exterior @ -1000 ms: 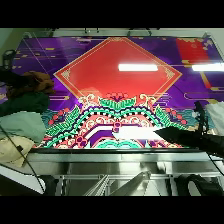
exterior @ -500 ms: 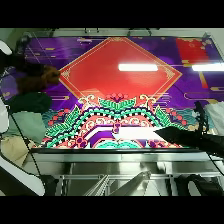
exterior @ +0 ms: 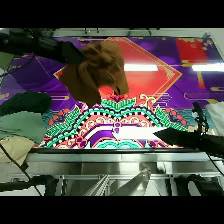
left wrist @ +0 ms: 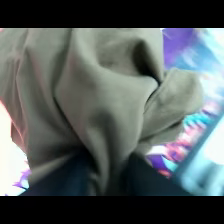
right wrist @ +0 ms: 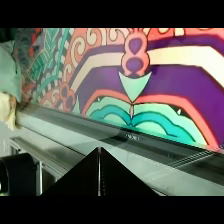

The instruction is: Fold the shirts.

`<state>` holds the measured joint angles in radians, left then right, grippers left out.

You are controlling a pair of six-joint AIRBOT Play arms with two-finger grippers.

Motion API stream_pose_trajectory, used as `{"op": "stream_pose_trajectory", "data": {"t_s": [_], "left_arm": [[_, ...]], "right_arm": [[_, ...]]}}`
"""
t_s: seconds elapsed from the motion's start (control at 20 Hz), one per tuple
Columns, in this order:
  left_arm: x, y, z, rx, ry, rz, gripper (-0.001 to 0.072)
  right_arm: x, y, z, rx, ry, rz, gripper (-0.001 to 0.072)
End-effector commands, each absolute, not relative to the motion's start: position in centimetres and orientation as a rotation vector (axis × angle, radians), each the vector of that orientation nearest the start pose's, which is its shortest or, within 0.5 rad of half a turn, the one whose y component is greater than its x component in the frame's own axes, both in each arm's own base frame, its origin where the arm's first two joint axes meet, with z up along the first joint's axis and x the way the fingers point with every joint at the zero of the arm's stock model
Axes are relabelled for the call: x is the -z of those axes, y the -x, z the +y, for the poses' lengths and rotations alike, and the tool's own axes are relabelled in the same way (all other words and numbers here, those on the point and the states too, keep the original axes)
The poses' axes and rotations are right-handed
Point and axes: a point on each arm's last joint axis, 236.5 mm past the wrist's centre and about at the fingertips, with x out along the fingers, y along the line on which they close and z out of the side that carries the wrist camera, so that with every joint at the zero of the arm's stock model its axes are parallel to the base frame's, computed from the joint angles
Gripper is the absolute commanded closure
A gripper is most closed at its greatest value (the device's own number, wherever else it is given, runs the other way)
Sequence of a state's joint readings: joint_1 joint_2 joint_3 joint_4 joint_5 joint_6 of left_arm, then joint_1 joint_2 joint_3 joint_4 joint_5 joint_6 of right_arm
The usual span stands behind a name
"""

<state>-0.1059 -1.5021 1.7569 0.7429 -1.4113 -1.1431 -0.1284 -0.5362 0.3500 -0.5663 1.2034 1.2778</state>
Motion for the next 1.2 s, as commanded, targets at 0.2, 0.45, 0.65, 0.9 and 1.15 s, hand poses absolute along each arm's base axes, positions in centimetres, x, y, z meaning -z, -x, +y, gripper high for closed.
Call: {"op": "stream_pose_trajectory", "data": {"t_s": [0.2,0.45,0.65,0.9,1.15], "left_arm": [[-11.0,-37.8,-19.9,0.889,0.253,1.228,-0.0001],[-2.0,-31.2,-16.4,0.810,0.363,1.588,-0.0001],[6.5,-28.6,-12.8,0.612,0.289,1.686,-0.0001],[10.9,-24.9,-12.3,0.545,0.325,1.763,0.0000],[12.7,-24.9,-12.0,0.489,0.338,1.730,0.0001]], "right_arm": [[-2.6,-21.6,15.7,-0.585,-0.718,1.050,0.0201],[0.9,-24.2,15.5,-0.579,-0.734,1.101,0.0201],[4.5,-25.4,19.7,-0.690,-0.783,1.168,0.0241],[8.9,-28.0,24.7,-0.725,-0.741,1.327,0.0264],[10.9,-30.4,28.2,-0.719,-0.746,1.447,0.0280]]}}
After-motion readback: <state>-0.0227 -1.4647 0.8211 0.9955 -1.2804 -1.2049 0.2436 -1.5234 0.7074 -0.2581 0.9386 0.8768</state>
